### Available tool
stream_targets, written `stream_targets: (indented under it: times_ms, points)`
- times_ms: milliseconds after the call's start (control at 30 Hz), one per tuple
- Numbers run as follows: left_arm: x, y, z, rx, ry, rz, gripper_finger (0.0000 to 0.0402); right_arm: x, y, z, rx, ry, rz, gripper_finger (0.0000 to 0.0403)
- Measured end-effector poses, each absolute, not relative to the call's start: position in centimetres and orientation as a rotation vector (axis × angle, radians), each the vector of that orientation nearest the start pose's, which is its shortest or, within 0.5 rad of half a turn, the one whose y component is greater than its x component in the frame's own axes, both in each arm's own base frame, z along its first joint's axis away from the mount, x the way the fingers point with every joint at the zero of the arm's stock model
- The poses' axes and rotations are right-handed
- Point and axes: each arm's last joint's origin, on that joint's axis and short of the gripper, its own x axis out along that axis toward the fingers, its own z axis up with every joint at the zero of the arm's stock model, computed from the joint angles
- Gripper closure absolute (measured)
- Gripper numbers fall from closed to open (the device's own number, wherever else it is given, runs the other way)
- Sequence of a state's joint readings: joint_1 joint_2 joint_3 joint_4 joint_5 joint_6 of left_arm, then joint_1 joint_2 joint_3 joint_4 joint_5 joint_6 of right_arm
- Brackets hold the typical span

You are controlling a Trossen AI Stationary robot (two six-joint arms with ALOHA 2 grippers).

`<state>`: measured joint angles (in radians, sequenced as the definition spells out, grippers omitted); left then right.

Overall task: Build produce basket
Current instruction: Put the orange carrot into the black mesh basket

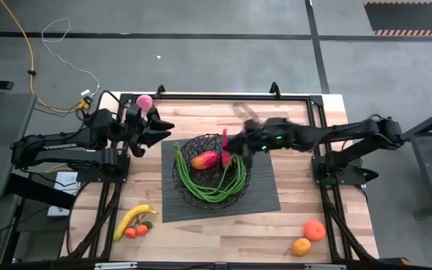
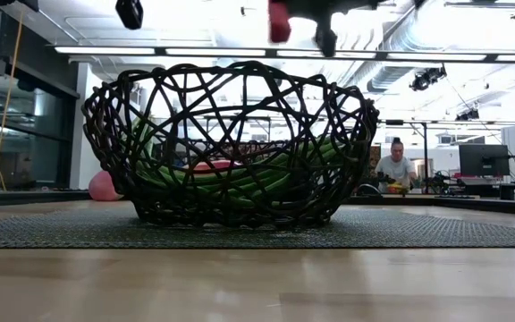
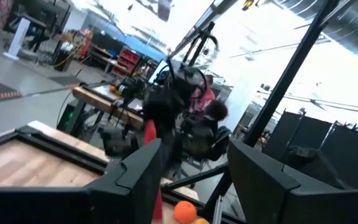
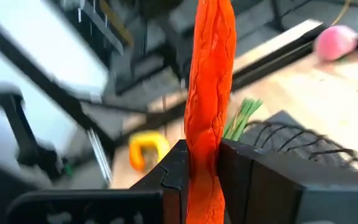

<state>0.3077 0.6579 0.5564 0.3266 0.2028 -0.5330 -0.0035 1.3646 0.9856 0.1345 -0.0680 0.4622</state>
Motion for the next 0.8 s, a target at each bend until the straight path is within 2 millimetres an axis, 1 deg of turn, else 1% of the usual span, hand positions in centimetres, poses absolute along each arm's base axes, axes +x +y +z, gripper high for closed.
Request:
stream_targets:
  times_ms: [167, 300, 400, 600, 700, 800]
  points:
    - [14.9, 4.1, 32.2, -0.447, -0.248, 0.044, 0.0229, 35.4, 1.1, 28.0, 0.291, 0.421, 0.075, 0.0357]
    - [14.9, 4.1, 32.2, -0.447, -0.250, 0.043, 0.0229, 37.8, 1.3, 24.9, 0.262, 0.548, 0.094, 0.0357]
    - [14.9, 4.1, 32.2, -0.447, -0.251, 0.043, 0.0229, 38.6, 1.0, 23.4, 0.288, 0.577, 0.115, 0.0357]
    - [14.9, 4.1, 32.2, -0.432, -0.251, 0.046, 0.0229, 39.0, 0.1, 21.6, 0.197, 0.638, 0.091, 0.0357]
    - [14.9, 4.1, 32.3, -0.432, -0.251, 0.046, 0.0229, 39.2, 0.2, 21.1, 0.191, 0.646, 0.085, 0.0357]
    - [14.9, 4.1, 32.2, -0.432, -0.251, 0.046, 0.0229, 39.3, 0.6, 20.2, 0.154, 0.678, 0.049, 0.0357]
